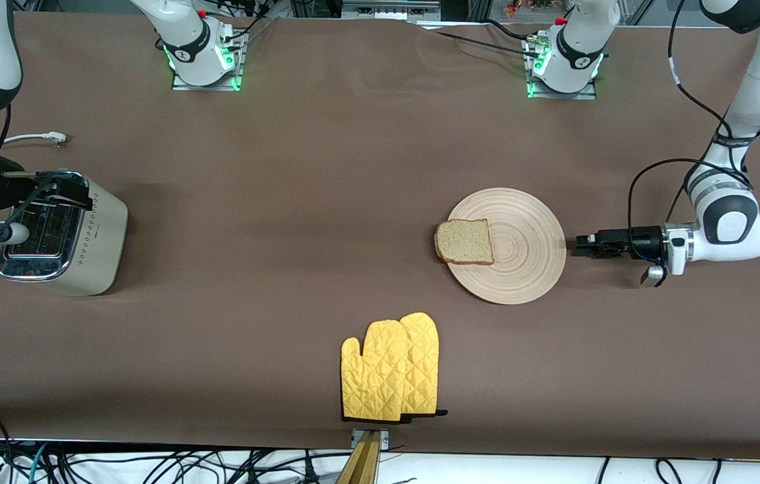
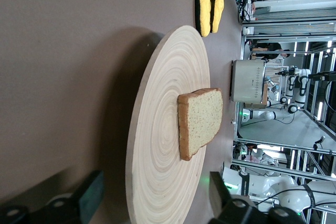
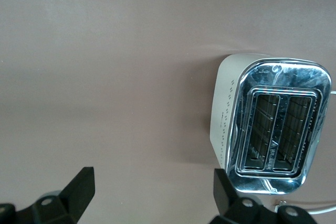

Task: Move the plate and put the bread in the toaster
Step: 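Push the wooden plate with the left gripper toward the toaster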

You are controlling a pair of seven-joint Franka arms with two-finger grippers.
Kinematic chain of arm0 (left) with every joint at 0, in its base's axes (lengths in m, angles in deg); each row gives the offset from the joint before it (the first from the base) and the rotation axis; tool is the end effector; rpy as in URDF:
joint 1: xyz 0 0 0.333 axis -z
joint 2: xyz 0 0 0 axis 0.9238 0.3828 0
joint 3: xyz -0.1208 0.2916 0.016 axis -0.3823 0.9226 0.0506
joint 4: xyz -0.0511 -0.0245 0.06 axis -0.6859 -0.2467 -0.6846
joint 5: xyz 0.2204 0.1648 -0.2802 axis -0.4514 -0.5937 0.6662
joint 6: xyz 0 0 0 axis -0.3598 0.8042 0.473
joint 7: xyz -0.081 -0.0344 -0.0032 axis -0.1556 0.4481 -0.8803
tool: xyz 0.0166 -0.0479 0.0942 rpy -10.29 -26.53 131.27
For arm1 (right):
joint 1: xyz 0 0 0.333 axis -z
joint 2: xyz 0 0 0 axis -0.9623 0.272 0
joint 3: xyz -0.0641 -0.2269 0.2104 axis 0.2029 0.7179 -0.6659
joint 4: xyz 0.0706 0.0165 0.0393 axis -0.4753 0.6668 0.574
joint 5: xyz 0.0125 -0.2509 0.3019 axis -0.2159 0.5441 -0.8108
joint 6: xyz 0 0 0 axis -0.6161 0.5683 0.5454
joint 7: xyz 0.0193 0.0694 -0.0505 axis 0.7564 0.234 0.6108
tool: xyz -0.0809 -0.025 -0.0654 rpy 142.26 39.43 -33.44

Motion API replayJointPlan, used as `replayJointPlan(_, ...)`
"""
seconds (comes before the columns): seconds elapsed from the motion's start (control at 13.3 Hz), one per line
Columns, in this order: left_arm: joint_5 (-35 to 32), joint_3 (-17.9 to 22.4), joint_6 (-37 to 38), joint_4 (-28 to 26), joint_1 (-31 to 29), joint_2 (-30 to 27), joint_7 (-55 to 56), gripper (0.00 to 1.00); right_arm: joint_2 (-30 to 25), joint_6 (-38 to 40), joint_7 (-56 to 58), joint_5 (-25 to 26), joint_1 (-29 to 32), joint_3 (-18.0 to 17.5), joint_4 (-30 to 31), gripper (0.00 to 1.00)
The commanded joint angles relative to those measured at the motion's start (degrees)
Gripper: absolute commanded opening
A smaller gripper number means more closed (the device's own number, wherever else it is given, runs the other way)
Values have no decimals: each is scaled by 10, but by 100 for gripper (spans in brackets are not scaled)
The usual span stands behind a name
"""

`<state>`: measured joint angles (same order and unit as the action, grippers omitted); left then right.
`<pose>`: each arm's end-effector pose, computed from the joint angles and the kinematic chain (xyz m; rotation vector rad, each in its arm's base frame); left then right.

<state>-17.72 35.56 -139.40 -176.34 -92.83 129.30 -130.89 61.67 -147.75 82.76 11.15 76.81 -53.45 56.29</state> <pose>0.5581 0.1000 0.1208 1.9521 -0.0217 -0.0659 0.6183 0.0004 0.5374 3.1287 0.0861 -0.2024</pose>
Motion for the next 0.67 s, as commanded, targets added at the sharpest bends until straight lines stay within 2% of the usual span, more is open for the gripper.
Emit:
replayJointPlan(0.0,20,-6,-21,-10,0,9,-39,56,-1,-2,-3,9,0,-3,-3,100)
replayJointPlan(0.07,20,-7,-23,-10,8,12,-39,50,-1,-2,-3,9,0,-3,-3,100)
replayJointPlan(0.37,20,-7,-33,-10,22,15,-40,43,3,-2,-3,9,0,-3,-4,100)
replayJointPlan(0.6,20,-7,-39,-10,29,30,-49,42,3,-5,-3,9,0,-3,-3,100)
